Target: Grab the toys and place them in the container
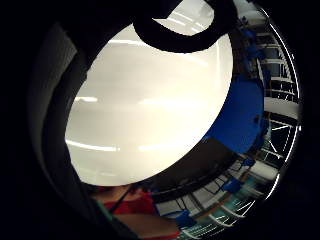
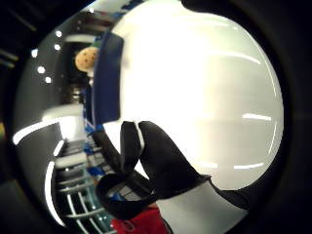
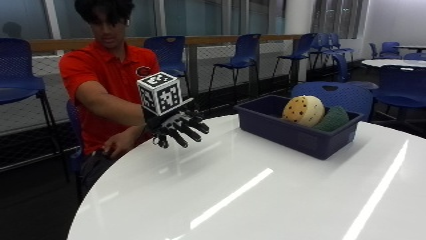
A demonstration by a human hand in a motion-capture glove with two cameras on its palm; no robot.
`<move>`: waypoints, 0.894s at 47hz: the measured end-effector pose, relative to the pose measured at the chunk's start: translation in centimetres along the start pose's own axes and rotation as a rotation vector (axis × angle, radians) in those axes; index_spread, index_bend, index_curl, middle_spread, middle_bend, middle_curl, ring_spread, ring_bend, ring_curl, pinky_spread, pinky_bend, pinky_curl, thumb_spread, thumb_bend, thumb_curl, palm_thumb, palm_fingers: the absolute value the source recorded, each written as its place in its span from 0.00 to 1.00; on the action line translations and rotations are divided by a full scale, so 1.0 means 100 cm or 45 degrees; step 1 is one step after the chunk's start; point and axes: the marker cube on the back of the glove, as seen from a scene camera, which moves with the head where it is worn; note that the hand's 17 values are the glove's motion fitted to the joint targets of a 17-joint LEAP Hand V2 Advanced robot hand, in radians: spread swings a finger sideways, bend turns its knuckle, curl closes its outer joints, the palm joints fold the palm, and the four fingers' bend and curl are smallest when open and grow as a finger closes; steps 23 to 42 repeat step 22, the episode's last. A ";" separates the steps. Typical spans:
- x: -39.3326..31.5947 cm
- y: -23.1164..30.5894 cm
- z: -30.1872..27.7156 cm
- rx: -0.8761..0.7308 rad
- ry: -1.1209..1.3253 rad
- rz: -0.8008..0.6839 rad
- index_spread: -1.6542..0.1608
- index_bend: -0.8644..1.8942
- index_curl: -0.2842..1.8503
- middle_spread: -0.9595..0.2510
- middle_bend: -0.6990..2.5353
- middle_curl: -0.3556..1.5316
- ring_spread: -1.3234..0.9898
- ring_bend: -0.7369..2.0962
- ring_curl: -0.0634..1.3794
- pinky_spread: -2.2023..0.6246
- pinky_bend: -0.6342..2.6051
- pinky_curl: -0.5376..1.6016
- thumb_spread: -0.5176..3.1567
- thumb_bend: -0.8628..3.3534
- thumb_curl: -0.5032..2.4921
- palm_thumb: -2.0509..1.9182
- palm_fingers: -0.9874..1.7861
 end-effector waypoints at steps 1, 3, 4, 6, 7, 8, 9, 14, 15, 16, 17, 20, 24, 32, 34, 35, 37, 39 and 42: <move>0.000 0.000 0.000 -0.003 -0.007 0.002 0.73 0.37 0.25 0.73 0.27 0.35 0.56 0.32 0.26 0.81 0.41 0.40 0.44 0.19 0.22 0.49 0.31; -0.001 0.001 0.002 -0.012 -0.020 0.005 0.73 0.37 0.25 0.73 0.26 0.35 0.56 0.32 0.26 0.81 0.41 0.40 0.44 0.19 0.22 0.49 0.31; -0.001 0.001 0.002 -0.016 -0.025 0.007 0.73 0.37 0.25 0.73 0.26 0.35 0.56 0.32 0.26 0.81 0.41 0.40 0.44 0.19 0.22 0.49 0.31; -0.002 0.002 0.003 -0.022 -0.035 0.008 0.73 0.37 0.25 0.73 0.26 0.35 0.56 0.32 0.26 0.81 0.41 0.40 0.44 0.19 0.22 0.49 0.31; -0.002 0.002 0.003 -0.025 -0.039 0.005 0.72 0.37 0.25 0.73 0.26 0.35 0.56 0.32 0.26 0.81 0.41 0.40 0.44 0.19 0.22 0.49 0.32; -0.002 0.002 0.004 -0.026 -0.041 0.002 0.72 0.37 0.25 0.73 0.26 0.35 0.56 0.32 0.26 0.81 0.41 0.40 0.44 0.19 0.22 0.49 0.32; -0.003 0.003 0.004 -0.027 -0.044 -0.003 0.72 0.37 0.25 0.73 0.26 0.35 0.56 0.32 0.26 0.81 0.41 0.40 0.44 0.19 0.22 0.49 0.32; -0.003 0.003 0.004 -0.023 -0.052 -0.008 0.72 0.37 0.26 0.73 0.26 0.34 0.56 0.32 0.26 0.81 0.41 0.40 0.44 0.19 0.22 0.49 0.32; -0.003 0.003 0.003 -0.021 -0.051 -0.009 0.72 0.37 0.26 0.73 0.27 0.34 0.56 0.32 0.26 0.81 0.41 0.40 0.44 0.19 0.22 0.49 0.32; -0.003 0.002 0.003 -0.018 -0.049 -0.011 0.72 0.37 0.26 0.73 0.26 0.34 0.56 0.32 0.26 0.81 0.41 0.40 0.44 0.19 0.22 0.49 0.32; -0.002 0.002 0.003 -0.015 -0.046 -0.015 0.72 0.37 0.26 0.73 0.27 0.34 0.56 0.32 0.26 0.81 0.40 0.40 0.44 0.19 0.22 0.49 0.32; -0.002 0.002 0.002 -0.007 -0.036 -0.031 0.72 0.37 0.26 0.73 0.27 0.34 0.56 0.32 0.25 0.81 0.40 0.40 0.44 0.19 0.22 0.49 0.32; -0.002 0.003 0.002 -0.008 -0.033 -0.034 0.72 0.37 0.26 0.73 0.27 0.34 0.56 0.32 0.25 0.81 0.40 0.40 0.44 0.19 0.22 0.49 0.32; -0.002 0.003 0.002 -0.008 -0.033 -0.034 0.72 0.37 0.26 0.73 0.27 0.34 0.56 0.32 0.25 0.81 0.40 0.40 0.44 0.19 0.22 0.49 0.32; -0.002 0.003 0.002 -0.008 -0.033 -0.034 0.72 0.37 0.26 0.73 0.27 0.34 0.56 0.32 0.25 0.81 0.40 0.40 0.44 0.19 0.22 0.49 0.32; -0.002 0.003 0.002 -0.008 -0.033 -0.034 0.72 0.37 0.26 0.73 0.27 0.34 0.56 0.32 0.25 0.81 0.40 0.40 0.44 0.19 0.22 0.49 0.32; -0.002 0.003 0.002 -0.008 -0.033 -0.034 0.72 0.37 0.26 0.73 0.27 0.34 0.56 0.32 0.25 0.81 0.40 0.40 0.44 0.19 0.22 0.49 0.32; -0.002 0.003 0.002 -0.008 -0.033 -0.034 0.72 0.37 0.26 0.73 0.27 0.34 0.56 0.32 0.25 0.81 0.40 0.40 0.44 0.19 0.22 0.49 0.32; -0.002 0.003 0.002 -0.008 -0.033 -0.034 0.72 0.37 0.26 0.73 0.27 0.34 0.56 0.32 0.25 0.81 0.40 0.40 0.44 0.19 0.22 0.49 0.32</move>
